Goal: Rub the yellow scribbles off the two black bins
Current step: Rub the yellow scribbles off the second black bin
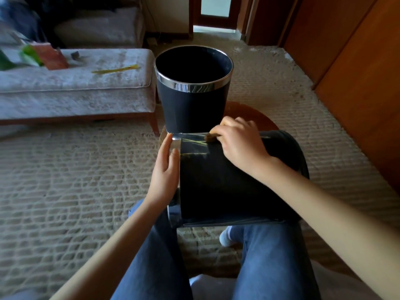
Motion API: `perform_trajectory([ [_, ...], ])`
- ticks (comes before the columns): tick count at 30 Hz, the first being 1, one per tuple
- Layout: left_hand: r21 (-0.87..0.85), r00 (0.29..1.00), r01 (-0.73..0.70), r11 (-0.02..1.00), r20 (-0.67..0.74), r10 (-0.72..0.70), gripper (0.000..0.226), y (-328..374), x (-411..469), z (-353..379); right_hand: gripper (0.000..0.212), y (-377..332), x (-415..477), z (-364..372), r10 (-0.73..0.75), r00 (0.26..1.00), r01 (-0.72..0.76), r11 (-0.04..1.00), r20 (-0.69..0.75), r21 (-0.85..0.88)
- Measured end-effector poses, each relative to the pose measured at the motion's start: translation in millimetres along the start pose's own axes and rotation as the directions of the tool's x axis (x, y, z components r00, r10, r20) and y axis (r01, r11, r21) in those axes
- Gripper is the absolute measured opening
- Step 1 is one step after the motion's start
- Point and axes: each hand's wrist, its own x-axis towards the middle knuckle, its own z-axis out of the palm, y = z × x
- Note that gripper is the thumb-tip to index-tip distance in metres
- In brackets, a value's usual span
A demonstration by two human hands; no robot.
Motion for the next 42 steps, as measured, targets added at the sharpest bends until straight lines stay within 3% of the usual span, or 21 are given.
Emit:
perform_trajectory([
  [2,0.010,1.000,0.003,1.000,0.002,-0.003,0.044,-0.7,1.3,-0.4,0.026,-2.4,1.8,2.6,-0.011,1.000,0.011,0.999,-0.004,-0.038],
  [4,0.009,1.000,0.008,1.000,-0.002,-0.008,0.045,-0.5,4.3,0.6,0.029,-6.8,-21.1,1.6,-0.051,0.994,0.043,0.996,-0.095,-0.084],
  [7,-0.002,1.000,0.016,1.000,-0.005,-0.016,0.045,-0.3,7.0,1.8,0.034,-12.8,-72.5,-0.4,-0.158,0.966,0.156,0.987,-0.203,-0.023],
  [11,-0.022,1.000,0.011,1.000,-0.007,-0.011,0.043,-1.7,5.6,1.9,0.032,-14.5,-90.7,-3.8,-0.267,0.938,0.266,0.963,-0.223,-0.033],
  [14,-0.024,1.000,-0.003,1.000,-0.004,0.003,0.043,-3.0,2.4,0.5,0.030,-19.1,-45.9,-5.3,-0.172,0.977,0.173,0.985,-0.122,0.000],
  [16,-0.008,1.000,-0.015,1.000,0.001,0.015,0.043,-2.7,0.2,-0.2,0.029,-20.2,-3.2,-5.3,-0.083,0.996,0.083,0.997,0.018,0.007],
  [19,0.004,1.000,-0.011,1.000,0.008,0.011,0.044,-0.3,-0.9,-0.1,0.026,-20.5,36.2,-1.9,-0.009,0.979,0.013,1.000,0.202,-0.017],
  [20,-0.001,1.000,-0.006,1.000,0.008,0.006,0.044,0.0,-0.6,0.0,0.024,-21.4,35.4,-2.0,-0.021,0.980,0.030,0.999,0.196,-0.042],
  [23,-0.031,1.000,0.003,1.000,0.000,-0.003,0.044,0.0,1.5,0.9,0.022,-22.9,-8.3,-0.4,-0.104,0.994,0.103,0.993,-0.021,-0.052],
  [28,-0.054,1.000,0.009,0.999,-0.004,-0.009,0.044,-0.9,0.0,0.7,0.030,-29.4,-83.1,-3.1,-0.336,0.927,0.339,0.941,-0.166,-0.009],
  [32,-0.052,1.000,0.001,0.999,0.001,-0.001,0.044,-2.5,1.0,0.5,0.026,-35.1,-40.0,1.7,-0.249,0.961,0.254,0.967,-0.122,0.029],
  [38,-0.025,0.999,-0.010,1.000,0.036,0.011,0.046,-1.9,-5.0,-1.8,0.029,-35.1,47.9,19.0,-0.028,0.992,0.018,0.997,0.127,0.077],
  [40,-0.034,0.999,-0.011,0.999,0.031,0.012,0.046,-3.4,-4.0,-1.7,0.030,-34.1,48.4,21.5,-0.036,0.991,0.025,0.996,0.133,0.084],
  [42,-0.054,1.000,-0.005,0.999,0.024,0.006,0.045,-3.9,-1.4,-0.3,0.027,-33.6,30.5,18.1,-0.110,0.993,0.104,0.988,0.048,0.114],
])
